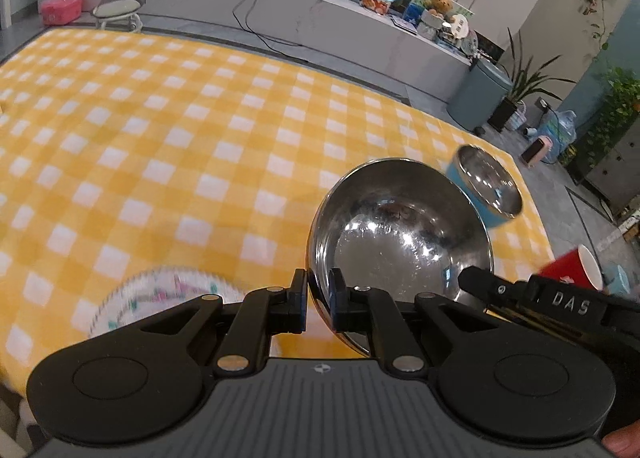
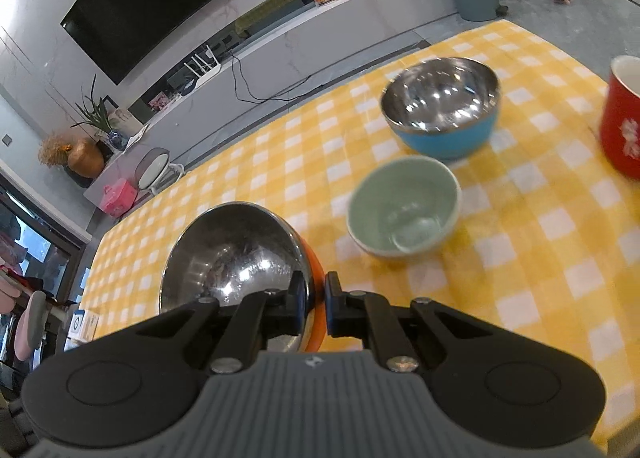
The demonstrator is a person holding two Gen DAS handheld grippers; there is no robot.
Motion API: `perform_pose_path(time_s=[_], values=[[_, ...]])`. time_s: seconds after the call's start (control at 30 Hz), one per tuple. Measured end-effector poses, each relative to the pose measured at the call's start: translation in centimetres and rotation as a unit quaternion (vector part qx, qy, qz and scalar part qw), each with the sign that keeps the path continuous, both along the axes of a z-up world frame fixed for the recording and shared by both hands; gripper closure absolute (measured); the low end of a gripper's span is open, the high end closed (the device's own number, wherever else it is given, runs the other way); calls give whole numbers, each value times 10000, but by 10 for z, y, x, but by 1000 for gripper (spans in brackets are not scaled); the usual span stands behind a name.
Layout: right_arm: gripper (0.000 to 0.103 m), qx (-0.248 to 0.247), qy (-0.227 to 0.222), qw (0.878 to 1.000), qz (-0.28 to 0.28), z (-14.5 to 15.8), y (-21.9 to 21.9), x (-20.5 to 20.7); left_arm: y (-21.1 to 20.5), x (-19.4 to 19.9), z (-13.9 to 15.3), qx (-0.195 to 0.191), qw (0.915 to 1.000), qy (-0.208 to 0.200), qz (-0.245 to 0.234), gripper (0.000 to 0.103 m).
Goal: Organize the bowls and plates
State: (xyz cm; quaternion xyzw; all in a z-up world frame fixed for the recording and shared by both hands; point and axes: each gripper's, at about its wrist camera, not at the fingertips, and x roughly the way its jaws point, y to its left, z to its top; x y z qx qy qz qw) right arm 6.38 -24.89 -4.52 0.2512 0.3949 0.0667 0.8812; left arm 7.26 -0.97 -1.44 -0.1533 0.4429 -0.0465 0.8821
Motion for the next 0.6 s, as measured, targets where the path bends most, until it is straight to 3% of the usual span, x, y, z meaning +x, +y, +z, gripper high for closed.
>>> perform_pose_path(time_s=[0.27, 0.6], values=[[95, 306, 324, 9986, -280, -23, -30, -43, -20, -22, -19, -100, 9992, 272, -273, 92], [93, 450, 708, 9952, -498, -34, -40, -45, -21, -24, -37, -343, 9974, 608, -203, 91]])
